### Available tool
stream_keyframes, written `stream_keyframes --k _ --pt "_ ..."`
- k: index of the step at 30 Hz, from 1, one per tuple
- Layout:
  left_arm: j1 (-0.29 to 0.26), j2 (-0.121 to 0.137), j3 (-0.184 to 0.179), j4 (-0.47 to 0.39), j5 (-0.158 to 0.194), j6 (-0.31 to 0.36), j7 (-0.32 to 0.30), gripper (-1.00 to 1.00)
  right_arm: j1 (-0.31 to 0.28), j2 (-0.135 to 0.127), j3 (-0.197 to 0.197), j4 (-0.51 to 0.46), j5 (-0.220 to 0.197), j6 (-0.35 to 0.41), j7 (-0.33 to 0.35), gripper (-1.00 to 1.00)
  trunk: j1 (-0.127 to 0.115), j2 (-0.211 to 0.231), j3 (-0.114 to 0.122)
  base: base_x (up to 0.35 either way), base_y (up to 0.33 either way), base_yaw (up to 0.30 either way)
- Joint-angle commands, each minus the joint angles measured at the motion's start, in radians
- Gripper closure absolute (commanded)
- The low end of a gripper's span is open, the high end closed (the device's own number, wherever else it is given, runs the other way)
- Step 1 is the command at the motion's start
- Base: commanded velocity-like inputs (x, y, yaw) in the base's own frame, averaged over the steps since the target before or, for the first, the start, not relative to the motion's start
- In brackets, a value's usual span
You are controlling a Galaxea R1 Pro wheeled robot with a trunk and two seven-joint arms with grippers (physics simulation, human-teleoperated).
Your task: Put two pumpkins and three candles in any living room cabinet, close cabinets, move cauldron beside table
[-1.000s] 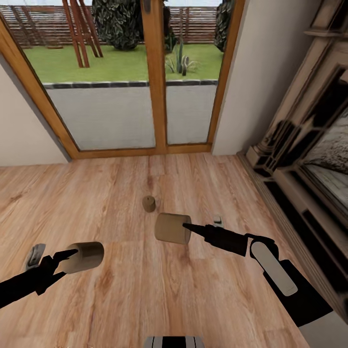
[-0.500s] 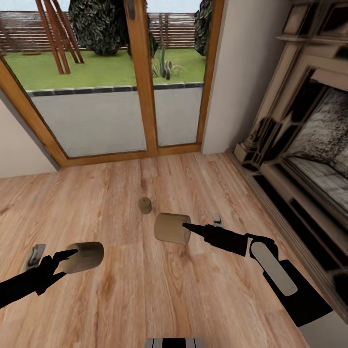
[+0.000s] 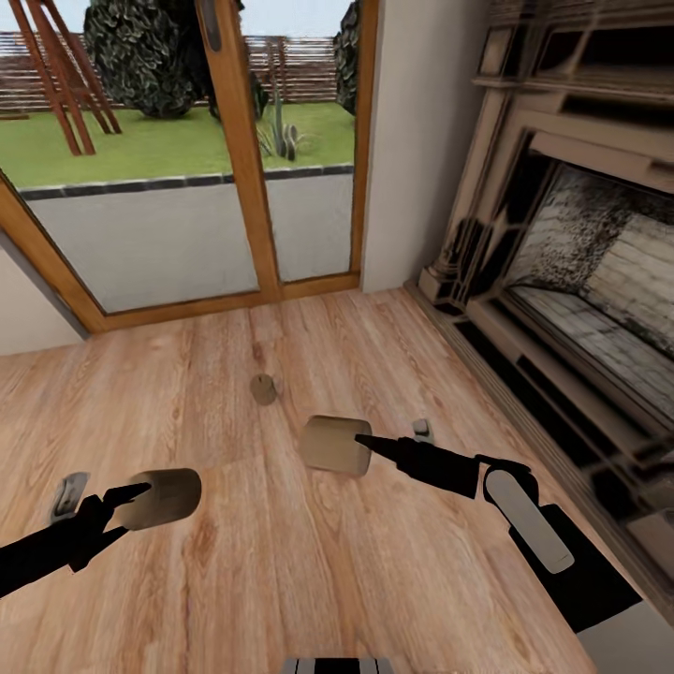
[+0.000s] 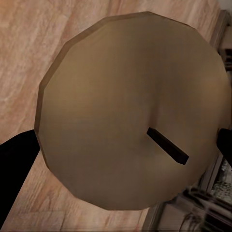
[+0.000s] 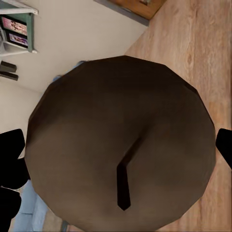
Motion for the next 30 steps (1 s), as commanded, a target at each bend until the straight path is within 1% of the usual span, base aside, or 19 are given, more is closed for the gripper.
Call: stream_keyframes --k 1,26,30 --pt "0.0 0.0 0.001 -0.001 0.012 0.003 0.01 1.0 -0.001 0.0 0.001 0.001 -0.006 0.003 0.004 1.0 0.0 0.0 0.0 -0.028 0.0 -0.22" --pt "0.0 0.0 0.002 0.005 0.014 0.003 0.01 1.0 -0.001 -0.001 0.001 0.007 -0.004 0.002 0.006 1.0 0.0 0.0 0.029 -0.001 0.018 -0.214" --pt "0.0 0.0 0.002 0.005 0.014 0.002 0.01 1.0 -0.001 -0.001 0.001 0.008 -0.004 0.002 0.001 1.0 -0.016 0.028 0.046 0.0 0.0 -0.215"
